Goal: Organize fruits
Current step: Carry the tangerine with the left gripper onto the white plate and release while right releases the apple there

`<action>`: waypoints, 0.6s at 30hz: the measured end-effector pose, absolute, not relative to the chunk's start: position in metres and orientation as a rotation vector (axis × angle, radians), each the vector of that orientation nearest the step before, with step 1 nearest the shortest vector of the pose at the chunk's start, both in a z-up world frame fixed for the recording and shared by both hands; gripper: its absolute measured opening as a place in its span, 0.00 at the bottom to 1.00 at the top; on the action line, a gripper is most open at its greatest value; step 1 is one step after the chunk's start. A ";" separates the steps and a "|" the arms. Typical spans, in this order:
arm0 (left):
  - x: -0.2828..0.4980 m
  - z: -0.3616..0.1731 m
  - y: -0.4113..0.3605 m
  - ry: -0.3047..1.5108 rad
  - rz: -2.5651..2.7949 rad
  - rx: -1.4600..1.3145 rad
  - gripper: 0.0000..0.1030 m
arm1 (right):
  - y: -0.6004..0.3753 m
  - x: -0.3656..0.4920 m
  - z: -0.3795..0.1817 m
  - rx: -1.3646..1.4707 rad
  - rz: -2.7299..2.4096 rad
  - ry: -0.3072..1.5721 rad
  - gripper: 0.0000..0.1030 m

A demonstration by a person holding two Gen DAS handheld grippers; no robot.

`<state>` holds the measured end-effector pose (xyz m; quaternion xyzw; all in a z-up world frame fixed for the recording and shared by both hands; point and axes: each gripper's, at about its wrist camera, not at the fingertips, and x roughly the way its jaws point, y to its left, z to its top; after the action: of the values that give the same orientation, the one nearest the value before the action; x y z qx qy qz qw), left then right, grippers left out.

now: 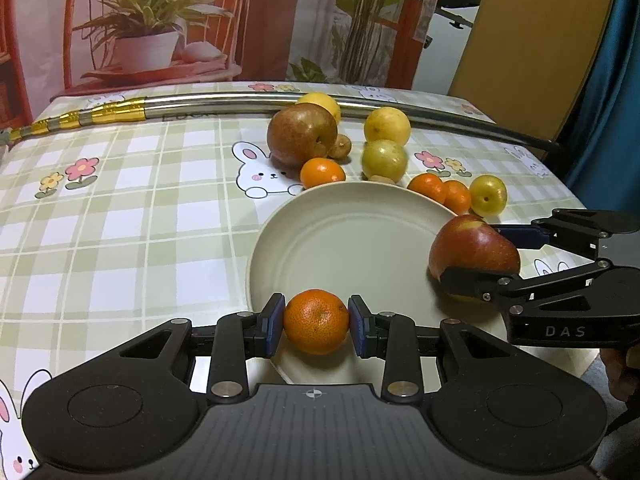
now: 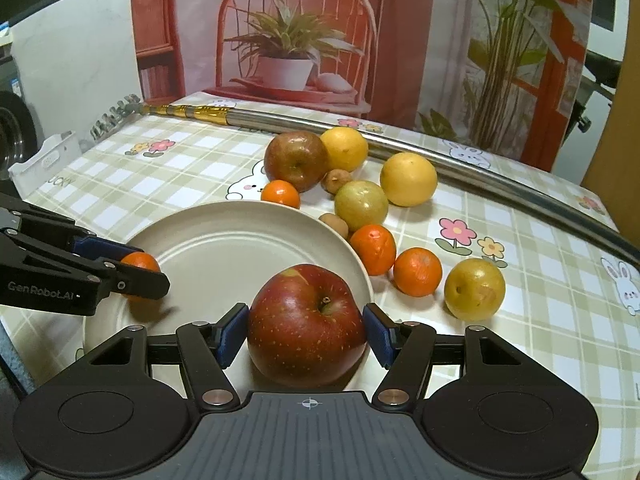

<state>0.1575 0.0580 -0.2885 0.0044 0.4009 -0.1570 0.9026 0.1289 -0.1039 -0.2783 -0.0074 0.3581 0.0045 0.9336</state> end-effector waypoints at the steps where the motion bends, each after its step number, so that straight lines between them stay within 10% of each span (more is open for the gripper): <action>1: 0.157 -0.289 0.058 0.829 -0.323 0.007 0.35 | -0.104 0.130 -0.279 -0.012 0.010 0.732 0.57; 18: 0.155 -0.291 0.063 0.829 -0.316 -0.065 0.35 | -0.108 0.131 -0.274 0.045 0.043 0.721 0.69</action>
<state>0.1546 0.0628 -0.2913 -0.0317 0.4011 -0.1528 0.9026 0.1308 -0.1081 -0.2742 0.0219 0.3525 0.0209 0.9353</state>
